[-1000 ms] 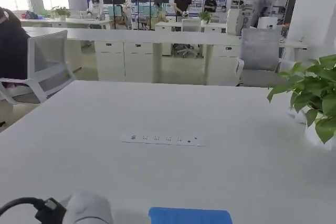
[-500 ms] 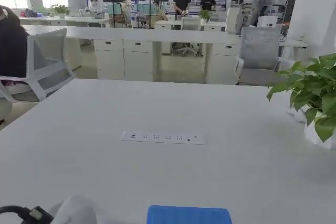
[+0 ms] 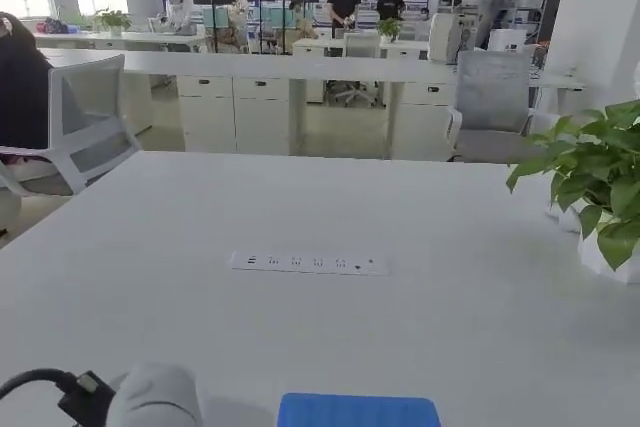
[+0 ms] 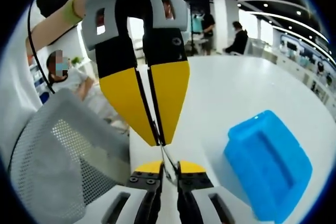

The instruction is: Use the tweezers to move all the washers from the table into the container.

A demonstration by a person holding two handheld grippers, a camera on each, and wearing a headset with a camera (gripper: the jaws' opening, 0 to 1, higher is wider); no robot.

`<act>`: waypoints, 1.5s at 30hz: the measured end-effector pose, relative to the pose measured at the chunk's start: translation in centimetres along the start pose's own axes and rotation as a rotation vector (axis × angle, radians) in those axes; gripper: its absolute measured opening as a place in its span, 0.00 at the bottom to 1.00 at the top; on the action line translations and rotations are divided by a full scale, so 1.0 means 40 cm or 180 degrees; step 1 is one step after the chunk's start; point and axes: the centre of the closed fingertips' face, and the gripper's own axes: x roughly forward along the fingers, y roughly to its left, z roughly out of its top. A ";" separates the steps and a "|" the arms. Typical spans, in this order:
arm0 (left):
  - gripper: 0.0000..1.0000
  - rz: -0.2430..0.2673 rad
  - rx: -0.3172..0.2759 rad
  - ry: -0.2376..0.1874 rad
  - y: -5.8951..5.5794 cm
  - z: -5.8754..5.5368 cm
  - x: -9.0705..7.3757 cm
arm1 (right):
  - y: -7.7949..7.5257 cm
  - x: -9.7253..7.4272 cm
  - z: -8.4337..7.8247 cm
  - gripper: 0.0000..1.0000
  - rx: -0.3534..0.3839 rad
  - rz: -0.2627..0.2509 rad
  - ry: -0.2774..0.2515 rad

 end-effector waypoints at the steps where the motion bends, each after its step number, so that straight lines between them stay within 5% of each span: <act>1: 0.00 -0.0009 0.0052 0.0024 -0.002 0.001 0.000 | 0.001 0.000 -0.001 0.07 -0.0026 0.0008 0.0018; 8: 0.00 -0.0021 0.0169 0.0120 -0.002 0.005 0.003 | 0.003 -0.004 -0.001 0.09 -0.0104 0.0025 0.0040; 14: 0.00 -0.0056 0.0210 0.0186 -0.008 -0.003 0.007 | 0.021 -0.007 0.006 0.27 -0.0230 0.0089 -0.0014; 21: 0.00 -0.0060 0.0211 0.0218 -0.004 -0.009 0.007 | 0.008 -0.011 0.023 0.24 -0.0043 0.0097 -0.0162; 30: 0.00 -0.0086 0.0257 0.0231 -0.003 -0.001 0.012 | 0.001 -0.003 -0.006 0.06 -0.0101 0.0066 0.0022; 45: 0.00 0.0055 0.0245 0.0115 0.005 0.016 -0.033 | -0.002 -0.005 -0.004 0.06 0.0019 0.0073 -0.0006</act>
